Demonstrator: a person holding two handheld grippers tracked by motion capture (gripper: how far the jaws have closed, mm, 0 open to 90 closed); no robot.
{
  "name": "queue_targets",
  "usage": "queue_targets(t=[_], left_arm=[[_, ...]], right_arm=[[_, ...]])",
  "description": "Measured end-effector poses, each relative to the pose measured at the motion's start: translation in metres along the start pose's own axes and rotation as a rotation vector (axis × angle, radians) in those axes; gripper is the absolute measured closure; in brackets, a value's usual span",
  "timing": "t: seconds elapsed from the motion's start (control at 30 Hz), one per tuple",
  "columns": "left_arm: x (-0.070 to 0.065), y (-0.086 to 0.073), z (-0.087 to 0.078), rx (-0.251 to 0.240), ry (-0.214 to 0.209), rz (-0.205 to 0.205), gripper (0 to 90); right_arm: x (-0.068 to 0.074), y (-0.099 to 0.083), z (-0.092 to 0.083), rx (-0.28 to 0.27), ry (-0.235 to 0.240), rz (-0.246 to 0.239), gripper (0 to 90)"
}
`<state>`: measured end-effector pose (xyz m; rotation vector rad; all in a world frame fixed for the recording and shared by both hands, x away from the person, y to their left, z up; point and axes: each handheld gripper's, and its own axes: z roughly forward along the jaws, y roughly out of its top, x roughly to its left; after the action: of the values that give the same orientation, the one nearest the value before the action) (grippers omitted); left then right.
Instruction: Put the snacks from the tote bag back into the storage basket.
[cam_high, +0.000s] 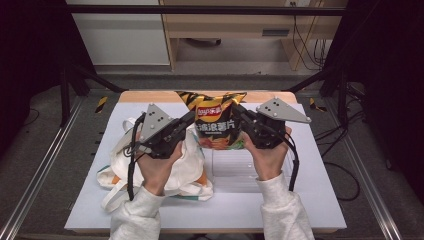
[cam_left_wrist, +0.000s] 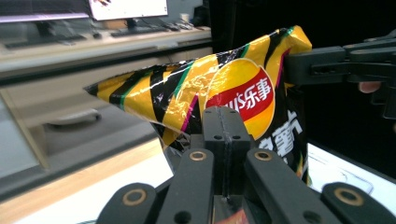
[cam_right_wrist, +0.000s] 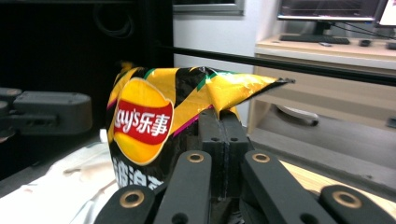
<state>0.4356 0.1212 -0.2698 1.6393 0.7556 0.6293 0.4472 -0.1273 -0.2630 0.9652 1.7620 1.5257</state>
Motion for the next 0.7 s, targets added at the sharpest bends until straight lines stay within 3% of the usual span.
queue_targets(t=[0.37, 0.7], left_arm=[[0.000, -0.012, 0.014, 0.039, 0.020, 0.025, 90.0], [0.033, -0.037, -0.008, 0.072, 0.071, 0.012, 90.0]], right_arm=[[-0.028, -0.016, -0.005, 0.011, -0.021, 0.030, 90.0], [-0.042, -0.031, -0.004, 0.027, -0.037, 0.046, 90.0]])
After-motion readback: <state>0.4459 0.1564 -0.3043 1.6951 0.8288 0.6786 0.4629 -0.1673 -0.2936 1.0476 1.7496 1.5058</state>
